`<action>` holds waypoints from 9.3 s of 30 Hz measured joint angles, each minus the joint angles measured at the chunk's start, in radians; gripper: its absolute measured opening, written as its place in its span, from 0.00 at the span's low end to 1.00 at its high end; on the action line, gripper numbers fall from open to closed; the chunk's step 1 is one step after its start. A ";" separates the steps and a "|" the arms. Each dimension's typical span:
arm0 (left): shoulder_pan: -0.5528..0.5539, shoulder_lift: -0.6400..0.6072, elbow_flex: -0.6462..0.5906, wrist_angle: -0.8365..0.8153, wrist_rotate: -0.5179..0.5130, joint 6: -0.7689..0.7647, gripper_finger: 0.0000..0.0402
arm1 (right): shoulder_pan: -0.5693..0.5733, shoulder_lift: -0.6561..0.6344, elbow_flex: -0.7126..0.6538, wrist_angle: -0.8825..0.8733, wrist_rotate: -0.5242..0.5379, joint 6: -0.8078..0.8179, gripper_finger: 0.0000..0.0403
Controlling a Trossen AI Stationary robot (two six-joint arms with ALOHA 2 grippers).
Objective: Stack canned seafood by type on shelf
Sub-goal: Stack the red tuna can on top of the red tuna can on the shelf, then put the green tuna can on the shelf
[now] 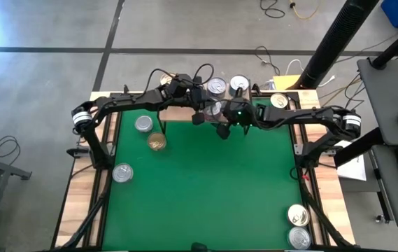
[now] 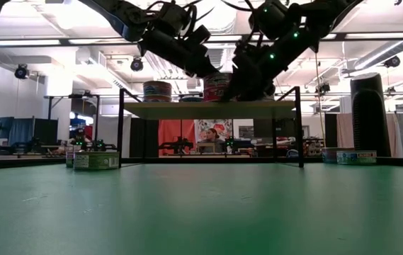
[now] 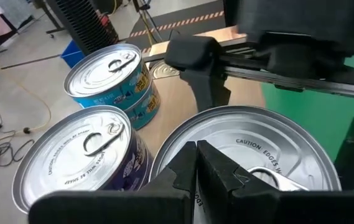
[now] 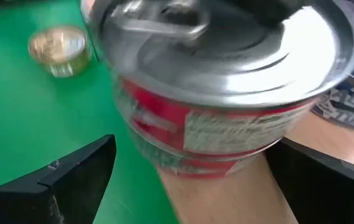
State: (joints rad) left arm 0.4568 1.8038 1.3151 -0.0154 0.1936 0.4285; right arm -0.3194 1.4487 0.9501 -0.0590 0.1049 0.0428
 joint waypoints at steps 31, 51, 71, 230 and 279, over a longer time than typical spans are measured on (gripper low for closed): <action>-0.008 -0.054 -0.011 0.053 0.050 -0.015 0.00 | 0.076 -0.117 0.089 -0.341 0.194 0.003 0.99; -0.095 -0.390 -0.230 -0.130 0.052 -0.033 0.00 | 0.155 -0.139 0.079 -0.398 0.234 0.074 0.99; -0.088 -0.268 -0.417 0.172 -0.013 -0.154 0.00 | 0.204 -0.095 0.045 -0.223 0.347 0.167 0.99; -1.213 -0.533 -0.925 -0.033 -0.831 -1.329 0.49 | 0.771 0.621 0.515 -0.313 0.549 0.780 0.99; -1.296 -0.296 -0.904 0.045 -0.877 -1.386 0.38 | 0.735 0.662 0.507 -0.125 0.708 0.544 0.99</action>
State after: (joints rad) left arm -0.8395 1.5074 0.4110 0.0292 -0.6834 -0.9572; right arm 0.4161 2.1109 1.4571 -0.1836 0.8125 0.5872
